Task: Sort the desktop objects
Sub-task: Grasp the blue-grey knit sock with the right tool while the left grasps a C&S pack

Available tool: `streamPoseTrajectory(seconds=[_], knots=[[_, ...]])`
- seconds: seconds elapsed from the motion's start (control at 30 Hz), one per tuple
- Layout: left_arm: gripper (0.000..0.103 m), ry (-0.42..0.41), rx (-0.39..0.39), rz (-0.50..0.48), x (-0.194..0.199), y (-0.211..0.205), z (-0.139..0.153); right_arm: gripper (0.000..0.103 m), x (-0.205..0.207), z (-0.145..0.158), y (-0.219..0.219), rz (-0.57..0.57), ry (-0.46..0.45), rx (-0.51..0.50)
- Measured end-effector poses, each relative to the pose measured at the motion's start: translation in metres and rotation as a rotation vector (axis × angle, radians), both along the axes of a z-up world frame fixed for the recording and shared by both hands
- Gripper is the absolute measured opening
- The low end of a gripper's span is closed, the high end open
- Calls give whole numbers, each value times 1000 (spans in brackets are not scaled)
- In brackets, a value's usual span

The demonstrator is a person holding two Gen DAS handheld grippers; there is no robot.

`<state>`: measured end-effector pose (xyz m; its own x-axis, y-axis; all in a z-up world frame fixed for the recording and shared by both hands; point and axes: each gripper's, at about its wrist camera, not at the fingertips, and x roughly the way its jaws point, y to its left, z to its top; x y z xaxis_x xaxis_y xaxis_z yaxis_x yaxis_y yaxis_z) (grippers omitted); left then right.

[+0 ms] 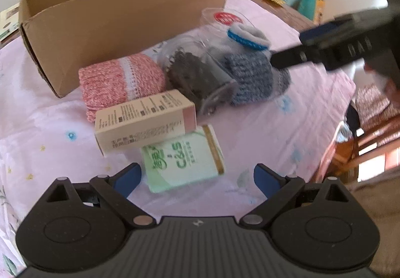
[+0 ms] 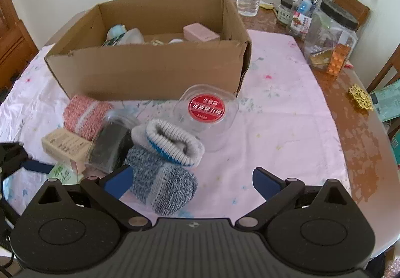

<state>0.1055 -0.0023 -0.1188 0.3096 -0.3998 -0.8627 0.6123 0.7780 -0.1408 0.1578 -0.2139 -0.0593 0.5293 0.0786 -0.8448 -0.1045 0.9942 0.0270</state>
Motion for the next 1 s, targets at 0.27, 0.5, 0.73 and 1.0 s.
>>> streamPoseTrajectory(seconds=[0.27,0.5,0.73,1.0], knots=[[95,-39,22,20,1,-7,-2,103,-1,-10,8,31,39,11],[95,-42,31,21,2,-4,-2,103,0,-27,20,95,86,-3],[95,-39,34,22,2,-2,-2,103,15,-42,40,146,75,-65],[95,-29,24,37,4,4,0,103,21,-48,31,122,95,-111]])
